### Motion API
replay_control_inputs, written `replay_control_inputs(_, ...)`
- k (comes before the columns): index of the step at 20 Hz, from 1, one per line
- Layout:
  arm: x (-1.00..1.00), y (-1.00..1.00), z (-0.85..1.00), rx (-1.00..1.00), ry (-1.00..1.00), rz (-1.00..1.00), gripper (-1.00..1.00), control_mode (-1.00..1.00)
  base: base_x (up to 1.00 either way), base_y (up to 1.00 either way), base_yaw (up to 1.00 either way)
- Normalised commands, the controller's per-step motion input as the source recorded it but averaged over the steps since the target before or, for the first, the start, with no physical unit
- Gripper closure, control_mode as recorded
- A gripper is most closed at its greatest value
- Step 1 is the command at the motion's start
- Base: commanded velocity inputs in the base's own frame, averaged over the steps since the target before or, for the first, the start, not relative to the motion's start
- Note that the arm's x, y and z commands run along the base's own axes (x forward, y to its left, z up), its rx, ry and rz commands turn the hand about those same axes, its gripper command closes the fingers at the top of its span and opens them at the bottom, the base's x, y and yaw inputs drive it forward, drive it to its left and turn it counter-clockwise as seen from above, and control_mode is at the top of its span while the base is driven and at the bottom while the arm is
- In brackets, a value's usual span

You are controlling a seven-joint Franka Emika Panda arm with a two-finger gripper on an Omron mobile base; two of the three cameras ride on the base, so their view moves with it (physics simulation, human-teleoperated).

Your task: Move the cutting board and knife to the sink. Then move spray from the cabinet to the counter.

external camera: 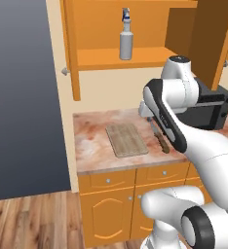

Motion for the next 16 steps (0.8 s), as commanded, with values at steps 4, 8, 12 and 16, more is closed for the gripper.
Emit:
replay_control_inputs(4,0.00,0.00,0.00,0.00,0.00,0.00,-1.00,1.00,0.40,0.30,0.00)
replay_control_inputs(8,0.00,0.00,0.00,0.00,0.00,0.00,-1.00,1.00,0.21,0.19,0.04)
replay_control_inputs(12,0.00,0.00,0.00,0.00,0.00,0.00,-1.00,1.00,0.20,0.06,0.01)
replay_control_inputs(16,0.00,0.00,0.00,0.00,0.00,0.00,-1.00,1.00,0.20,0.06,0.00)
